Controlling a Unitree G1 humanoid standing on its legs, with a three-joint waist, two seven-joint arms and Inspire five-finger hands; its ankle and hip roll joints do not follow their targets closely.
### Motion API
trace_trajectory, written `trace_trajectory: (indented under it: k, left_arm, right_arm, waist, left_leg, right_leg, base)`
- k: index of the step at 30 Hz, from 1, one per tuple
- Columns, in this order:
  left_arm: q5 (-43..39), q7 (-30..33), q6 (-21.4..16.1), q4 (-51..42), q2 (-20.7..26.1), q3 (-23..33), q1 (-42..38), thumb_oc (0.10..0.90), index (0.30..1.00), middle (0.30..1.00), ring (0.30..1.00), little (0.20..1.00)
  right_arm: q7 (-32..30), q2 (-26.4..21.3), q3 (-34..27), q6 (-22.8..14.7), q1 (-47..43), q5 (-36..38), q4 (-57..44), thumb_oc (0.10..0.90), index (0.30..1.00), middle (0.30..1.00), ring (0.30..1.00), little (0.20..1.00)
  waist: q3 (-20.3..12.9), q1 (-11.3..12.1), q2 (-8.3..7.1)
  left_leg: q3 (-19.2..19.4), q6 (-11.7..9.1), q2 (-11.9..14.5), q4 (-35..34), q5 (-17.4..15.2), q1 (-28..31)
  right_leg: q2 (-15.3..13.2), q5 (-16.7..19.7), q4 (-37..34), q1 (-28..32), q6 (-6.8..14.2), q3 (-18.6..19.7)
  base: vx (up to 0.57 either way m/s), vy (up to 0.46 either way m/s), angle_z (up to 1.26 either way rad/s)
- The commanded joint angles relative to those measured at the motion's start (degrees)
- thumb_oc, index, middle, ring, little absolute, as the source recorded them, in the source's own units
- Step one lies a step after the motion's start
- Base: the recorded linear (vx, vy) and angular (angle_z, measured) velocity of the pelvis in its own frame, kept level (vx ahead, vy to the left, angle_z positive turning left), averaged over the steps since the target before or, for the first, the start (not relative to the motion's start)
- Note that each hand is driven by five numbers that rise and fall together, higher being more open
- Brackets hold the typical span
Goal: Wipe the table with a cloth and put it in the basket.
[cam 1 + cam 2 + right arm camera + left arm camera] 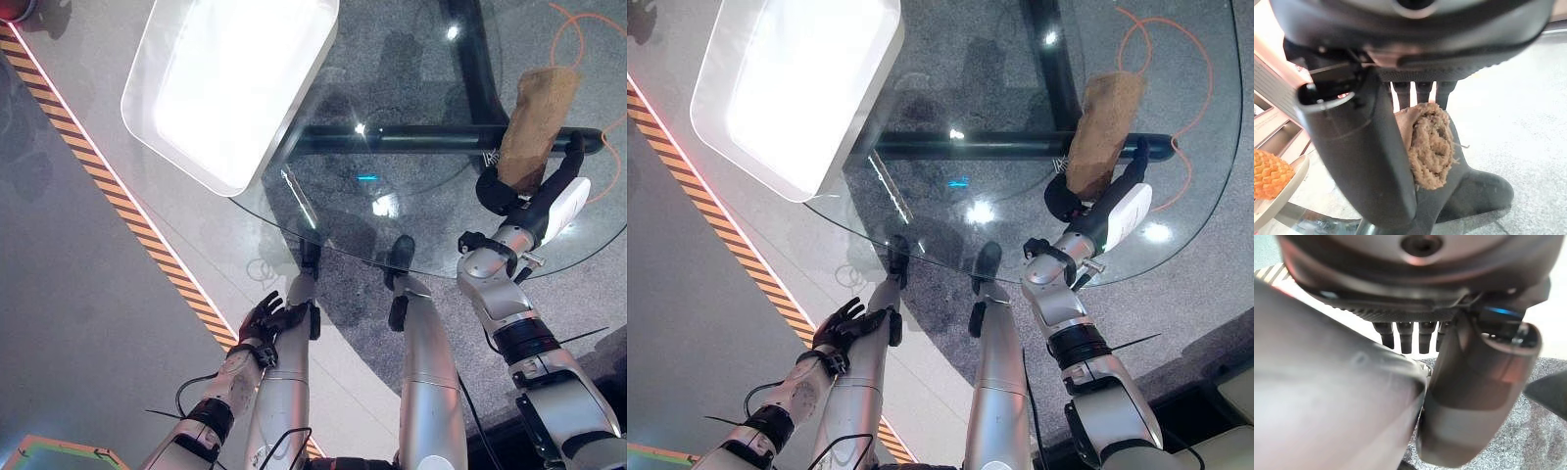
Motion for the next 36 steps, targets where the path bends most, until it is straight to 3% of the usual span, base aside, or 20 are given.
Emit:
trace_trajectory:
  k: [1, 2, 14, 27, 31, 36]
  left_arm:
    - [-0.8, 0.3, 0.7, 1.0, -1.0, -2.6, 6.4, 0.800, 0.900, 0.900, 0.900, 0.900]
    - [-0.8, 0.4, 0.7, 1.1, -1.0, -2.6, 6.3, 0.800, 0.900, 0.900, 0.900, 0.900]
    - [-1.0, 0.5, 0.0, 1.6, -1.3, -2.6, 6.5, 0.800, 0.900, 0.900, 0.900, 0.900]
    - [-0.4, 0.5, -1.2, 2.2, -2.3, -2.1, 6.5, 0.800, 0.900, 0.900, 0.900, 0.900]
    - [-0.1, 1.1, -0.8, 1.5, -2.4, -1.9, 6.5, 0.800, 0.900, 0.900, 0.900, 0.900]
    - [-0.4, 1.6, -0.2, 1.2, -2.8, -2.0, 6.5, 0.800, 0.900, 0.900, 0.900, 0.900]
  right_arm:
    - [-3.0, -4.0, -2.2, -1.4, 1.9, 2.8, -1.5, 0.267, 0.444, 0.444, 0.444, 0.367]
    - [-2.9, -3.6, -2.0, -1.5, 2.0, 2.6, -1.7, 0.100, 0.300, 0.300, 0.300, 0.200]
    - [-2.6, -2.6, -1.4, -1.2, 2.4, 0.9, -4.7, 0.100, 0.300, 0.300, 0.300, 0.200]
    - [-9.2, -2.4, -2.8, -4.2, 1.9, -6.2, -7.6, 0.100, 0.300, 0.300, 0.300, 0.200]
    - [-7.3, -3.2, -3.1, -3.3, 1.9, -7.4, -9.7, 0.100, 0.300, 0.300, 0.300, 0.200]
    - [-0.4, -3.7, -1.5, -1.5, 1.0, -8.6, -11.0, 0.100, 0.300, 0.300, 0.300, 0.200]
  waist:
    - [-0.7, -0.9, 1.06]
    - [-0.7, -0.9, 1.03]
    - [-0.7, -0.9, 0.62]
    - [-0.7, -0.9, 0.42]
    - [-0.7, -0.9, 0.42]
    - [-0.7, -0.8, 0.61]
  left_leg:
    - [6.2, 3.4, -4.5, 6.2, -6.3, -1.6]
    - [6.1, 3.3, -4.5, 6.1, -6.3, -1.5]
    - [6.0, 3.3, -4.4, 5.7, -6.3, -1.3]
    - [6.2, 3.4, -4.4, 5.6, -6.7, -0.3]
    - [6.2, 3.3, -4.4, 5.7, -6.7, -0.5]
    - [6.2, 3.4, -4.5, 6.1, -6.9, -0.7]
  right_leg:
    - [5.8, 8.6, -9.4, 0.4, 1.4, 3.8]
    - [5.8, 8.6, -9.5, 0.5, 1.5, 3.8]
    - [5.8, 8.7, -9.9, 0.5, 1.5, 3.8]
    - [5.7, 8.4, -10.1, 1.7, 1.6, 3.7]
    - [5.5, 8.5, -10.0, 1.4, 1.8, 3.5]
    - [5.3, 8.3, -9.5, 1.0, 1.8, 3.5]
  base:
    - [0.00, 0.000, 0.00]
    - [0.00, 0.000, 0.00]
    - [0.00, 0.000, 0.00]
    - [0.00, 0.002, 0.00]
    - [0.00, 0.000, 0.00]
    - [0.00, 0.016, 0.00]
